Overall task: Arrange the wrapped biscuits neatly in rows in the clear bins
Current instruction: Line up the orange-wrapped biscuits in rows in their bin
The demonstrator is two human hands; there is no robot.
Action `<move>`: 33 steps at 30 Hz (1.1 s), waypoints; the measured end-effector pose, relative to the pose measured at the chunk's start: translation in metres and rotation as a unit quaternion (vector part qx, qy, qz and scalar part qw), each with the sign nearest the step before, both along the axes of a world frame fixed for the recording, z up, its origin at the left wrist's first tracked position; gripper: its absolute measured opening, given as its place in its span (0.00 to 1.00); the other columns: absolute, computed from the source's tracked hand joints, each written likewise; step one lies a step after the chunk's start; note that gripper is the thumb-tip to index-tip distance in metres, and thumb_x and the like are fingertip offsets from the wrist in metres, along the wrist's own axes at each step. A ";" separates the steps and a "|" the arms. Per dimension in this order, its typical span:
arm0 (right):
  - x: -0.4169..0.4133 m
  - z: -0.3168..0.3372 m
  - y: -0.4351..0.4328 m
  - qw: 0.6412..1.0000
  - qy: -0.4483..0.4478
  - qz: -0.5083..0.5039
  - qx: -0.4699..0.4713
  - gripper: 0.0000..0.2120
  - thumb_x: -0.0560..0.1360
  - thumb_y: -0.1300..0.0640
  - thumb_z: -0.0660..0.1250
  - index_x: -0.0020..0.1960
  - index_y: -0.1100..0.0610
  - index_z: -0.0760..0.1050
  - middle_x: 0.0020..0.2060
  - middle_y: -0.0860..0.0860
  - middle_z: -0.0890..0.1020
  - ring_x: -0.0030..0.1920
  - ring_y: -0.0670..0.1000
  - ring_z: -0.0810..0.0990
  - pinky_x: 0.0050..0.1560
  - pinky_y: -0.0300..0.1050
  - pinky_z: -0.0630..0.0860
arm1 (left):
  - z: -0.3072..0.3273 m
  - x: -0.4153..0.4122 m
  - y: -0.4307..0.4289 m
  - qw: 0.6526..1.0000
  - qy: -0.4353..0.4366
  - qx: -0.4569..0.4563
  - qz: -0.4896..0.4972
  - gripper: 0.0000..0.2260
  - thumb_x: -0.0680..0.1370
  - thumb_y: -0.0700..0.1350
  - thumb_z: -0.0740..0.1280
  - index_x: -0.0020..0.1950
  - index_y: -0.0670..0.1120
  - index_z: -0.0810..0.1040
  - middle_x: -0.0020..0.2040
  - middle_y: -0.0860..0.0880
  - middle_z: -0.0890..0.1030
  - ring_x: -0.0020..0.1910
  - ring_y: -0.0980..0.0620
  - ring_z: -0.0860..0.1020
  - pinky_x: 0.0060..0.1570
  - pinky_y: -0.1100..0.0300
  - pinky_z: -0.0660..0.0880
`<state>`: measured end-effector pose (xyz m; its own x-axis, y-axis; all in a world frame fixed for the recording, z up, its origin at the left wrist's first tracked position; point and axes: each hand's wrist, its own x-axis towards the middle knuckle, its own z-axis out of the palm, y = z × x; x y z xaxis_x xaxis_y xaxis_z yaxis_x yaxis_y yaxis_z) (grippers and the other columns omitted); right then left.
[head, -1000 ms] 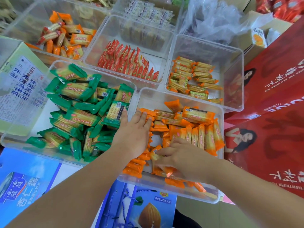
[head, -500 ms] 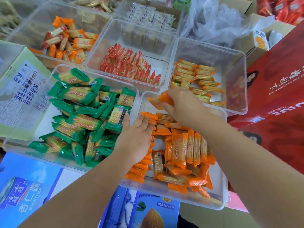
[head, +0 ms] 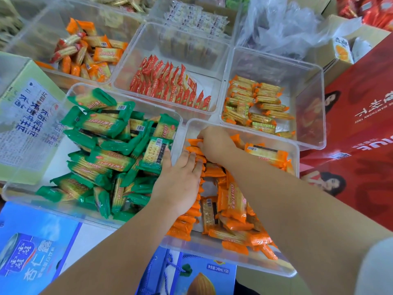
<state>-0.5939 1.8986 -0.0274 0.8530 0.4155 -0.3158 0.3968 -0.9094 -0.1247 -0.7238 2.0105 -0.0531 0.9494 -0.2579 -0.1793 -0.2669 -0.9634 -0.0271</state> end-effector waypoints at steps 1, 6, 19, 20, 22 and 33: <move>-0.001 -0.002 0.000 1.000 0.002 -0.010 0.009 0.09 0.80 0.60 0.63 0.51 0.58 0.83 0.48 0.54 0.84 0.50 0.55 0.82 0.44 0.45 0.75 | 0.000 0.000 0.000 1.000 -0.001 0.000 0.000 0.24 0.86 0.53 0.52 0.82 0.49 0.58 0.81 0.44 0.59 0.80 0.43 0.52 0.72 0.27 0.42; -0.004 -0.013 0.001 0.995 0.017 -0.084 0.051 0.11 0.81 0.55 0.64 0.49 0.59 0.83 0.46 0.55 0.83 0.49 0.55 0.81 0.42 0.44 0.72 | 0.001 0.000 -0.001 1.000 -0.002 0.000 0.002 0.24 0.86 0.54 0.52 0.81 0.49 0.59 0.81 0.45 0.60 0.80 0.43 0.53 0.72 0.28 0.42; -0.034 0.013 -0.040 0.982 0.032 -0.096 0.159 0.15 0.81 0.50 0.65 0.64 0.55 0.77 0.60 0.54 0.81 0.59 0.56 0.79 0.56 0.51 0.76 | 0.005 0.000 -0.002 1.000 -0.001 -0.022 0.018 0.25 0.85 0.55 0.49 0.82 0.50 0.53 0.83 0.47 0.55 0.81 0.45 0.52 0.75 0.31 0.45; -0.041 0.018 -0.049 0.991 0.032 -0.061 0.115 0.12 0.79 0.49 0.66 0.59 0.54 0.77 0.56 0.53 0.81 0.57 0.56 0.80 0.51 0.50 0.76 | 0.007 0.000 -0.002 0.999 -0.003 -0.032 0.020 0.26 0.85 0.55 0.49 0.82 0.50 0.53 0.83 0.47 0.55 0.81 0.46 0.52 0.75 0.31 0.45; -0.055 0.023 -0.061 0.999 0.051 0.015 -0.001 0.14 0.76 0.43 0.69 0.53 0.51 0.73 0.52 0.52 0.80 0.55 0.57 0.79 0.46 0.49 0.73 | 0.012 -0.001 -0.002 0.998 -0.018 -0.048 0.020 0.26 0.85 0.55 0.50 0.82 0.49 0.55 0.83 0.48 0.55 0.81 0.46 0.52 0.76 0.32 0.45; -0.060 0.003 -0.064 0.990 0.004 0.049 -0.134 0.23 0.75 0.40 0.66 0.64 0.52 0.75 0.61 0.52 0.75 0.61 0.57 0.73 0.61 0.54 0.68 | 0.030 0.076 -0.014 0.999 0.031 0.029 -0.020 0.34 0.81 0.60 0.59 0.81 0.43 0.56 0.78 0.43 0.64 0.78 0.41 0.59 0.78 0.35 0.45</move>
<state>-0.6535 1.8350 -0.0240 0.8094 0.3968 -0.4329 0.4854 -0.8670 0.1128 -0.6474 1.9966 -0.0232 0.9252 -0.2824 -0.2534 -0.3074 -0.9494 -0.0642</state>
